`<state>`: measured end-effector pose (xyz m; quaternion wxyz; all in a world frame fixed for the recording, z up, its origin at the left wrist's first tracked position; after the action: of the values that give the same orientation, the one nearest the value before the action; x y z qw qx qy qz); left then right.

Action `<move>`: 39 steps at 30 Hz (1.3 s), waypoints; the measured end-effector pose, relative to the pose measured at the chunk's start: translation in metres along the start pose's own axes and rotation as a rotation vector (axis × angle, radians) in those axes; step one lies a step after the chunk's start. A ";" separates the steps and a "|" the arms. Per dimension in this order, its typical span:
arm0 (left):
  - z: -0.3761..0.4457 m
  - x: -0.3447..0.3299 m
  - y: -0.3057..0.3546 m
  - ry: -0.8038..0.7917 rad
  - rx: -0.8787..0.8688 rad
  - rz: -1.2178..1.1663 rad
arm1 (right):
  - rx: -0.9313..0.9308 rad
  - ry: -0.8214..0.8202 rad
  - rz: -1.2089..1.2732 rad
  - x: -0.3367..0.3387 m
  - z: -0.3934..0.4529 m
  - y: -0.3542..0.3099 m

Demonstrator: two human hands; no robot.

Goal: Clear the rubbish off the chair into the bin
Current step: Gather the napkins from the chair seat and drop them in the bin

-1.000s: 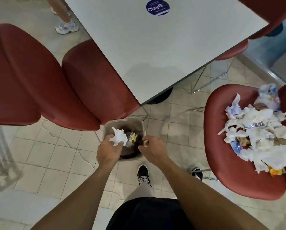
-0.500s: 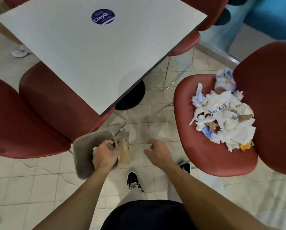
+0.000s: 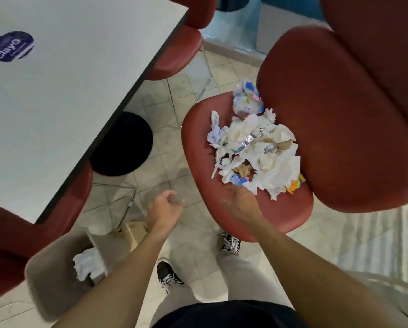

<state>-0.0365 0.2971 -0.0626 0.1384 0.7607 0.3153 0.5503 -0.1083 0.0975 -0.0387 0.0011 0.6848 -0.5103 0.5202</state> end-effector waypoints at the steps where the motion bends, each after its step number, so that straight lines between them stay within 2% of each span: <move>1: 0.000 -0.014 0.011 -0.013 -0.013 0.003 | -0.020 -0.001 -0.007 0.007 0.009 0.011; 10: -0.001 -0.141 0.100 -0.189 -0.097 0.064 | -0.195 0.094 -0.045 0.057 0.093 0.114; 17: 0.009 -0.223 0.127 -0.396 -0.279 0.135 | -0.248 0.195 -0.101 0.070 0.160 0.171; 23: 0.019 -0.278 0.125 -0.550 -0.309 0.173 | -0.302 0.142 -0.067 0.064 0.206 0.200; 27: 0.019 -0.289 0.121 -0.569 -0.297 0.236 | -0.327 0.115 0.002 0.061 0.212 0.204; 31: 0.019 -0.279 0.120 -0.510 -0.227 0.209 | -0.347 0.132 0.033 0.064 0.203 0.196; 39: 0.012 -0.225 0.129 -0.387 -0.232 0.098 | -0.218 0.195 0.076 0.068 0.160 0.154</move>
<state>-0.0272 0.0581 -0.1633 0.2559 0.8455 0.1803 0.4326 -0.1063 -0.1088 -0.1449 0.1054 0.6071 -0.5867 0.5255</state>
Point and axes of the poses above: each hand's wrist, its own z-axis towards the middle knuckle, its own x-axis out of the back of the hand, y = z × x, the point moved 2 cm from there along z, towards the middle knuckle, and after that the axes turned 11 degrees about y, right-handed, at the moved point
